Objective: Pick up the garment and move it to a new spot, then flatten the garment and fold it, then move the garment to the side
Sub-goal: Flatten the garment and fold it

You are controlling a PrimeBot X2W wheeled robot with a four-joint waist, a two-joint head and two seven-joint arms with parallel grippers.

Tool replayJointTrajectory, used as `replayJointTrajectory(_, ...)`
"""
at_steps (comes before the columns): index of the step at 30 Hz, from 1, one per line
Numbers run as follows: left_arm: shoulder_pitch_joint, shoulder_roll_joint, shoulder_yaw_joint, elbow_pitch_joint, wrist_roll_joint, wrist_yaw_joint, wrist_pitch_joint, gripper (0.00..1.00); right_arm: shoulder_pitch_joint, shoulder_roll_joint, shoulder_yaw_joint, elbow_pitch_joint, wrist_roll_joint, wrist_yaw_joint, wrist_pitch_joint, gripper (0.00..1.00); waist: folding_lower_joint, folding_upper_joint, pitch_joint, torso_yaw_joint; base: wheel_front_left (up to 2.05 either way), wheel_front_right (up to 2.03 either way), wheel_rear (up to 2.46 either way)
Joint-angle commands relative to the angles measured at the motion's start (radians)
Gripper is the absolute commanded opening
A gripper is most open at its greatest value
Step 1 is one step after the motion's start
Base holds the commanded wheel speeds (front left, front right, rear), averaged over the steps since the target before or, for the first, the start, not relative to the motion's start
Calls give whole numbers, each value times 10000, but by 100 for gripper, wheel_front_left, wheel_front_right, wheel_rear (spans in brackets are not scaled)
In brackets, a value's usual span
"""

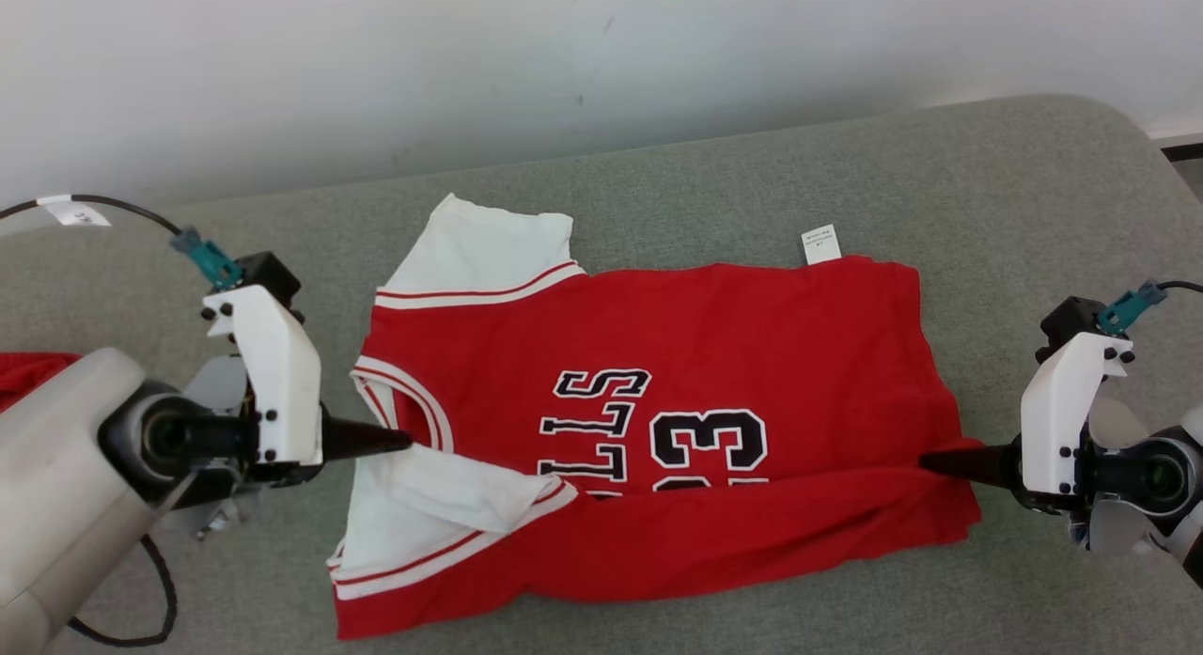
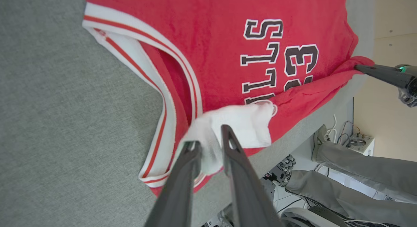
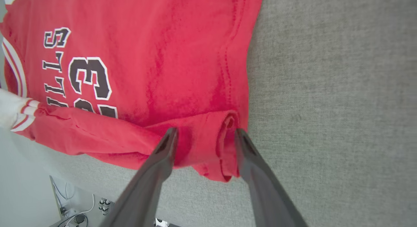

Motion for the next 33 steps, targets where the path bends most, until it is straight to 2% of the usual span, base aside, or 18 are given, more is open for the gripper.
replayJointTrajectory(1,-39,-86,1,225,230,-114,-105,100,-125,46,17,170,-134,1,-139,100,-2,-1,-66,-3,0,0,0)
replayJointTrajectory(7,-59,-376,56,825,772,-714,-1080,100,21,21,-268,-69,-451,1,-1446,100,-2,-1,-544,91,0,0,0)
replayJointTrajectory(10,34,-414,114,811,1208,-969,-1968,100,404,-237,-538,-746,-677,1,-2637,100,-2,-1,-848,167,0,0,0)
replayJointTrajectory(13,341,-349,241,647,1655,-1056,-3154,100,797,-545,-878,-1608,-1098,1,-4284,100,-2,-1,-1145,246,0,0,0)
replayJointTrajectory(14,341,-349,241,647,1655,-1056,-3154,100,797,-545,-878,-1608,-1098,1,-4284,100,-2,-1,-1145,246,0,0,0)
replayJointTrajectory(15,453,-310,290,554,1818,-1034,-3589,100,951,-665,-1013,-1859,-1289,1,-4944,100,-2,-1,-1232,275,0,0,0)
replayJointTrajectory(19,983,-77,585,8,2488,-663,-5552,100,1768,-1043,-1628,-2738,-2182,1,-7722,100,-2,-1,-1560,387,0,0,0)
replayJointTrajectory(21,1365,18,783,-331,2803,-361,-6629,100,2167,-1261,-1970,-3205,-2986,1,-9390,100,-2,-1,-1682,472,0,0,0)
replayJointTrajectory(23,1655,199,848,-739,3357,-34,-7689,100,2863,-1267,-2519,-3443,-3260,0,-10271,100,-2,-1,-1749,533,0,0,0)
replayJointTrajectory(25,2064,267,1033,-1070,3598,370,-8730,100,3438,-1242,-3310,-3717,-3706,1,-10509,100,-2,-1,-1796,601,0,0,0)
replayJointTrajectory(27,2540,310,1205,-1392,3798,786,-9652,100,4159,-923,-4629,-4204,-4330,1,-10545,100,-2,-1,-1823,647,0,0,0)
replayJointTrajectory(30,3255,319,1492,-1826,4066,1506,-10338,100,5700,-196,-6524,-4954,-5767,0,-10537,100,-2,-1,-1832,697,0,0,0)
replayJointTrajectory(33,4131,110,2014,-2310,4421,2187,-10509,100,6945,567,-7700,-5700,-7272,2,-10528,100,-2,-1,-1793,726,0,0,0)
